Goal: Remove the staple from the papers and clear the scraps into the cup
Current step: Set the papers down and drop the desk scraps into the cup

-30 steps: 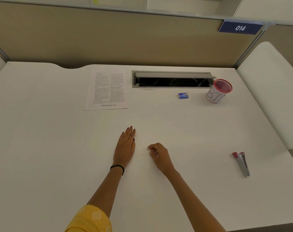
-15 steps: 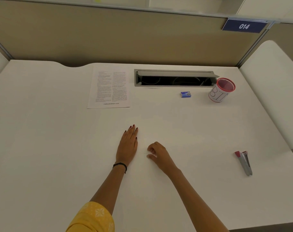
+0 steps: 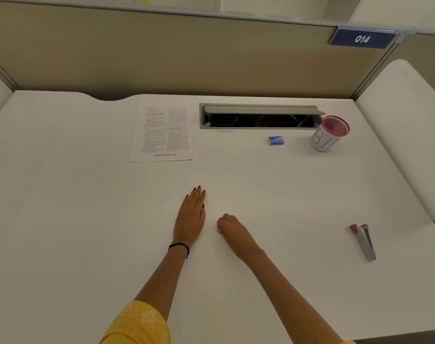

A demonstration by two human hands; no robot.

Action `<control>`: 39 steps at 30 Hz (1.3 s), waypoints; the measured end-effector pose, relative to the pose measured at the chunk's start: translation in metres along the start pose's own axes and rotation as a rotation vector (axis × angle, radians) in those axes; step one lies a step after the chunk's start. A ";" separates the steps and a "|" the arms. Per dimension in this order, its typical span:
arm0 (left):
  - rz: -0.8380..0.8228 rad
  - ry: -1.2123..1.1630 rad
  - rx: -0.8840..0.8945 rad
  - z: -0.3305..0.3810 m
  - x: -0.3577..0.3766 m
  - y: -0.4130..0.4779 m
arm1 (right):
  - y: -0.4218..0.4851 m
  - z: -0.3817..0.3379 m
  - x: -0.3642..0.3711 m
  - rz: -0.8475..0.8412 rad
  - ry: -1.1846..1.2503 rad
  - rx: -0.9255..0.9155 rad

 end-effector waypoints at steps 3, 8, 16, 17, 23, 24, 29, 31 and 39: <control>0.000 -0.001 0.000 0.000 0.000 0.001 | -0.002 -0.006 -0.005 0.105 -0.105 -0.053; -0.003 0.007 -0.003 0.001 -0.001 0.001 | -0.003 0.006 -0.009 0.132 -0.073 -0.013; -0.029 0.024 0.007 0.009 0.003 0.010 | 0.001 0.083 -0.033 0.150 0.525 0.398; -0.037 0.014 0.016 0.013 0.005 0.013 | 0.001 0.094 -0.039 0.181 0.575 0.429; -0.071 -0.020 0.066 0.029 0.022 0.040 | -0.001 0.172 -0.095 0.413 0.863 0.596; -0.071 -0.023 0.068 0.031 0.023 0.045 | -0.001 0.189 -0.106 0.455 0.878 0.622; -0.064 0.012 0.074 0.033 0.028 0.066 | 0.003 0.264 -0.158 0.649 0.910 0.700; -0.053 0.018 0.067 0.032 0.029 0.074 | 0.007 0.287 -0.177 0.710 0.916 0.716; -0.036 0.046 0.077 0.036 0.032 0.105 | 0.044 0.374 -0.215 0.850 0.780 0.877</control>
Point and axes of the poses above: each hand's wrist, its own y-axis towards the middle knuckle, its own x-axis out of the palm, z = x × y, the point moved 8 cm from there along y, towards the middle knuckle, and after that the axes turned 11 degrees about -y, right-handed, at the moved point
